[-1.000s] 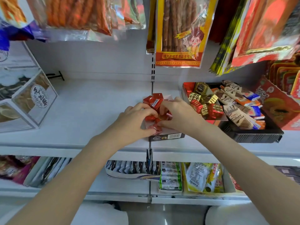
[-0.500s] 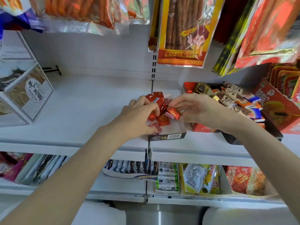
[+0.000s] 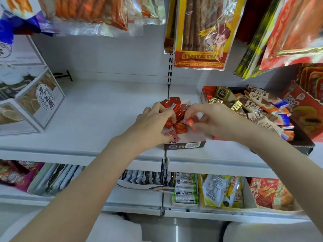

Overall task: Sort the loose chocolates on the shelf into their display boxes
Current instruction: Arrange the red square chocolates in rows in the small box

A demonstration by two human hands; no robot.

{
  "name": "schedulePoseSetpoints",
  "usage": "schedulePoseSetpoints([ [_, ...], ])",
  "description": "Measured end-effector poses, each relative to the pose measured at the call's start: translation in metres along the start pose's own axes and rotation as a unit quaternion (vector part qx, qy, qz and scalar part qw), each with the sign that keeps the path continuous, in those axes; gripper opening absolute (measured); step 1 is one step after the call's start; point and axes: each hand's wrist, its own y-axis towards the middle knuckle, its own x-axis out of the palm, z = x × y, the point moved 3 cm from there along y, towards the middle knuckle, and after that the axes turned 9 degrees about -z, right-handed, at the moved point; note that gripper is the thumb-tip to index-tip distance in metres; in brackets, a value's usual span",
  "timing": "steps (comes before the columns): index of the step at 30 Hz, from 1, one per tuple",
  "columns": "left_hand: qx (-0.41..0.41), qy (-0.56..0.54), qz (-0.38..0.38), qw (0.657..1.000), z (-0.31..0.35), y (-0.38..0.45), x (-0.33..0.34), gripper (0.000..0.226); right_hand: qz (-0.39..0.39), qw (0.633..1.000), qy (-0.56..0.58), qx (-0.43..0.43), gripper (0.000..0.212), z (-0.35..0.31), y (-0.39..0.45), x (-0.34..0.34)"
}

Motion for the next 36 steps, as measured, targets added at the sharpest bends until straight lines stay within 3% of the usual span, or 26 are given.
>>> schedulePoseSetpoints([
  [2,0.003,0.002,-0.004,1.0,-0.001,0.001,0.0,0.044,-0.012,0.997,-0.071,0.012,0.03,0.001,0.0,0.004],
  [6,0.004,0.007,-0.01,1.0,-0.003,0.003,0.002,0.042,-0.058,0.989,-0.13,0.037,0.026,0.009,0.0,0.008],
  [11,0.005,0.011,-0.004,1.0,-0.002,0.003,0.001,0.042,-0.124,0.987,-0.093,0.054,0.017,0.014,0.004,0.003],
  [13,0.008,0.015,-0.001,1.0,-0.001,0.003,0.001,0.046,-0.109,0.989,-0.084,0.057,0.02,0.013,0.007,-0.001],
  [17,0.006,-0.027,0.011,1.0,-0.008,0.0,-0.006,0.051,0.001,0.996,-0.086,0.013,0.02,0.0,0.021,0.002],
  [23,0.001,-0.042,-0.002,0.999,-0.011,-0.003,-0.005,0.048,-0.009,0.98,-0.194,0.033,0.024,0.006,0.036,0.025],
  [28,0.0,-0.034,-0.01,0.999,-0.013,0.0,-0.007,0.05,0.008,0.999,-0.02,0.039,0.03,0.012,0.027,0.011],
  [32,0.003,-0.03,-0.012,0.999,-0.013,0.001,-0.006,0.05,-0.028,0.978,0.202,0.045,0.04,0.019,0.016,-0.002],
  [36,0.003,-0.034,-0.012,0.999,-0.012,0.002,-0.006,0.049,0.013,0.967,0.25,0.038,0.031,0.026,0.01,-0.006],
])
